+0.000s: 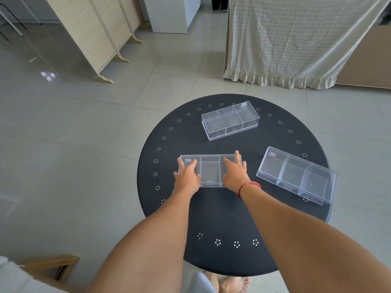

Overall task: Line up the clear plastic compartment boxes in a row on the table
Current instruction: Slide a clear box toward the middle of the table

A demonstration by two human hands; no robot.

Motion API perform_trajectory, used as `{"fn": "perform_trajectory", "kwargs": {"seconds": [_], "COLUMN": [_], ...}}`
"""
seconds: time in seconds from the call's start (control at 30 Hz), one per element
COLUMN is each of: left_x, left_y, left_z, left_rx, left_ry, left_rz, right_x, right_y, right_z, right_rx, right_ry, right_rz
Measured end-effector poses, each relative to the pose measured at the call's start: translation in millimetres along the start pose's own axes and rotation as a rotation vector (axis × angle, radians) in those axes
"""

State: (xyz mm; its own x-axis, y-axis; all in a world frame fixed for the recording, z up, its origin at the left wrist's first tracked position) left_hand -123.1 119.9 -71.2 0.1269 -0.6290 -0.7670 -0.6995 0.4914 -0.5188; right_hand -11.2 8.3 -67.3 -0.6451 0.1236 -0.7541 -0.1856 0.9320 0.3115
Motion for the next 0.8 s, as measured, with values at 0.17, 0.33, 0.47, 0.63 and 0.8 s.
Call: {"fn": "perform_trajectory", "kwargs": {"seconds": [0.17,0.33,0.47,0.63,0.8], "left_x": [7,3,4,10,-3], "left_y": [-13,-22,-28,-33,-51], "left_z": [-5,-5,-5,-15,-14], "left_rx": [0.112,0.226,0.244,0.189,0.185], "left_ry": [0.053,0.022,0.071,0.135,0.014], "left_rz": [0.299,0.283,0.236,0.202,0.141], "right_x": [-3,-7,-6,-13,-30], "right_y": [-6,-12,-14,-26,-16], "right_z": [-6,-11,-10,-16,-15], "right_rx": [-0.030,-0.047,-0.113,-0.100,-0.077], "right_ry": [0.022,-0.052,0.072,0.032,0.036], "right_rz": [-0.093,-0.174,-0.190,-0.162,-0.144]}}
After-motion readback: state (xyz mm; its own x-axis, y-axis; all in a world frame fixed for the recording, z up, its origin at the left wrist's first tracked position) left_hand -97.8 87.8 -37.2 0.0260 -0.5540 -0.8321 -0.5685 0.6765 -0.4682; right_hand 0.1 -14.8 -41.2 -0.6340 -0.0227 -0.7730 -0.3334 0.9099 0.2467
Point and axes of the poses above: each hand's wrist, its own z-axis towards the middle knuckle, its own x-axis out of the palm, y = z × x, the point moved 4 cm from there along z, towards the middle knuckle, and after that the axes turned 14 degrees about x, right-handed, at the moved point
